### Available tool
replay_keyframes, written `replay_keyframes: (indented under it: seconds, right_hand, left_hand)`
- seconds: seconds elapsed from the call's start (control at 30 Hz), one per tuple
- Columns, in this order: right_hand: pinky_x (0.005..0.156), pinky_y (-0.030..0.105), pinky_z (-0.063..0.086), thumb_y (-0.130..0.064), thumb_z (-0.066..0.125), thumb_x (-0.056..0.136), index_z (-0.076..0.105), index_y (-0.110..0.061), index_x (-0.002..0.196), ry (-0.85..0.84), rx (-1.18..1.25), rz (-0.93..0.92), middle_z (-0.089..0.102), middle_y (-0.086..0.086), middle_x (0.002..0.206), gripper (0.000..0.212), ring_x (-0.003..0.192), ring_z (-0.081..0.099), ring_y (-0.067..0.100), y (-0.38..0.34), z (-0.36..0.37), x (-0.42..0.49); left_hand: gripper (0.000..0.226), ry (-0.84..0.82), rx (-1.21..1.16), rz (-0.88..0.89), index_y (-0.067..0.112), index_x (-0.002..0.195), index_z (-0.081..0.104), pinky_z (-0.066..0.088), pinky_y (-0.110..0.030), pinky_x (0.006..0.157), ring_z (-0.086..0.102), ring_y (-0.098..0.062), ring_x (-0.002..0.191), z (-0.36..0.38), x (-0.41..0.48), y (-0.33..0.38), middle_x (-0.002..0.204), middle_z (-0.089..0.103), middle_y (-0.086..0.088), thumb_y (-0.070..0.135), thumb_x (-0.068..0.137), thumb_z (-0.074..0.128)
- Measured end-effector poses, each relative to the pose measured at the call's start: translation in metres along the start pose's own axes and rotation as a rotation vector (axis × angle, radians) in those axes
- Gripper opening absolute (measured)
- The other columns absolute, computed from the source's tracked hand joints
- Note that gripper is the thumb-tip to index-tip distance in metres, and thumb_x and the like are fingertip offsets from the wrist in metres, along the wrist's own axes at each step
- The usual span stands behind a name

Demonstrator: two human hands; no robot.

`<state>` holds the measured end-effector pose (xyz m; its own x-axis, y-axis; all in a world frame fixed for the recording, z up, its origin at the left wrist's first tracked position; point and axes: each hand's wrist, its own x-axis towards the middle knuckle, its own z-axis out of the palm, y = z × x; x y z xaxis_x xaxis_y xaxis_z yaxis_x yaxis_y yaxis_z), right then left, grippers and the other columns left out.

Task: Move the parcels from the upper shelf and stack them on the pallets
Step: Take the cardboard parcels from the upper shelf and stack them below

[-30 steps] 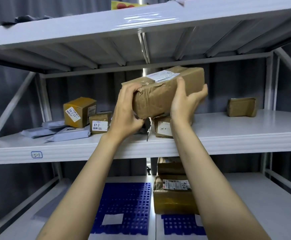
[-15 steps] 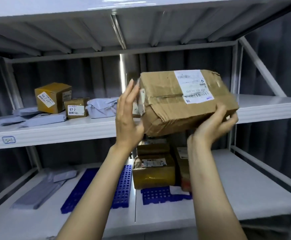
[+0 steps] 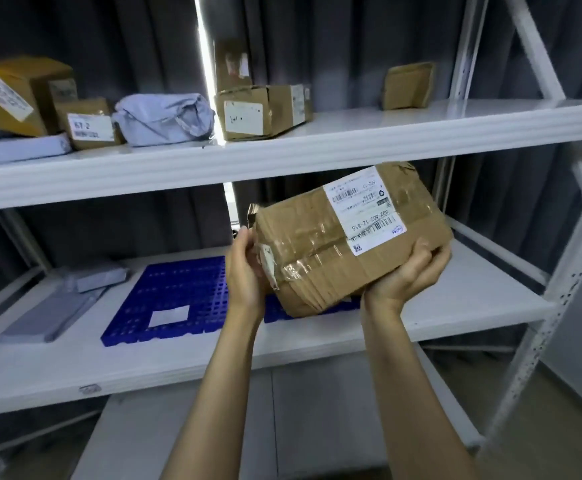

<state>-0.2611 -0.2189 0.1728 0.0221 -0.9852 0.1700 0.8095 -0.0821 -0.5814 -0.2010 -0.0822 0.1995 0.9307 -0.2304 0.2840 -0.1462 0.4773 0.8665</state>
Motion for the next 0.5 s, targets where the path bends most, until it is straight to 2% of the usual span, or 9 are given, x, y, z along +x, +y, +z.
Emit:
replay_keyframes:
  seconds: [0.07,0.13,0.17,0.23,0.3,0.37,0.43,0.5]
  right_hand:
    - [0.076,0.033,0.052,-0.035,0.052,0.076,0.050,0.002,0.117,0.011,-0.061,-0.032,0.062,0.011,0.106,0.055,0.093,0.064,0.016,0.003,-0.007,-0.002]
    - [0.072,0.024,0.049,-0.035,0.051,0.074,0.050,0.004,0.116,-0.010,-0.136,-0.009,0.061,0.007,0.102,0.058,0.086,0.062,0.004,0.015,-0.021,-0.008]
    - [0.072,0.021,0.048,-0.035,0.050,0.074,0.050,0.005,0.116,-0.034,-0.176,0.000,0.061,0.007,0.103,0.058,0.084,0.062,0.000,0.021,-0.028,-0.009]
    - [0.073,0.016,0.047,-0.031,0.051,0.076,0.051,0.005,0.118,-0.075,-0.271,0.040,0.061,0.005,0.104,0.056,0.083,0.060,-0.007,0.032,-0.036,-0.009]
    - [0.075,0.013,0.046,-0.029,0.049,0.079,0.054,-0.001,0.119,-0.131,-0.379,0.103,0.061,-0.005,0.102,0.050,0.083,0.057,-0.012,0.037,-0.040,-0.011]
    - [0.077,0.014,0.046,-0.035,0.049,0.079,0.057,-0.008,0.120,-0.185,-0.485,0.178,0.062,-0.008,0.103,0.050,0.086,0.056,-0.011,0.045,-0.043,-0.016]
    - [0.083,0.019,0.045,-0.039,0.052,0.083,0.054,-0.014,0.126,-0.259,-0.559,0.247,0.062,-0.003,0.115,0.050,0.101,0.057,0.002,0.053,-0.044,-0.022]
    - [0.084,0.017,0.043,-0.037,0.055,0.091,0.045,-0.020,0.137,-0.322,-0.615,0.319,0.056,-0.001,0.129,0.050,0.114,0.054,0.012,0.059,-0.041,-0.028]
  left_hand:
    - [0.055,-0.055,0.014,-0.094,0.019,0.079,0.071,0.053,-0.025,0.071,0.068,-0.012,0.079,-0.015,-0.003,-0.014,0.081,0.072,-0.001,0.043,0.102,0.027]
    - [0.054,-0.085,0.069,-0.182,0.018,0.109,0.068,0.054,-0.031,0.077,0.069,-0.015,0.096,-0.027,-0.011,-0.022,0.102,0.073,-0.003,0.049,0.100,0.026]
    - [0.051,-0.101,0.097,-0.216,0.021,0.116,0.065,0.055,-0.034,0.078,0.069,-0.015,0.099,-0.033,-0.013,-0.027,0.107,0.073,-0.001,0.051,0.099,0.027]
    - [0.046,-0.125,0.149,-0.282,0.025,0.122,0.060,0.055,-0.038,0.081,0.067,-0.018,0.104,-0.047,-0.017,-0.038,0.112,0.071,0.000,0.054,0.093,0.038]
    - [0.053,-0.111,0.184,-0.372,0.026,0.123,0.058,0.053,-0.039,0.084,0.065,-0.025,0.109,-0.060,-0.023,-0.047,0.115,0.070,-0.004,0.057,0.080,0.052]
    - [0.052,-0.043,0.183,-0.439,0.024,0.119,0.060,0.052,-0.041,0.087,0.064,-0.029,0.109,-0.069,-0.027,-0.052,0.115,0.070,-0.009,0.053,0.076,0.058]
    - [0.041,0.081,0.169,-0.468,0.022,0.116,0.062,0.051,-0.043,0.090,0.065,-0.029,0.108,-0.076,-0.028,-0.057,0.112,0.071,-0.009,0.047,0.084,0.058]
    - [0.036,0.194,0.145,-0.468,0.020,0.114,0.065,0.052,-0.039,0.085,0.067,-0.027,0.105,-0.081,-0.027,-0.060,0.108,0.073,-0.007,0.043,0.090,0.055]
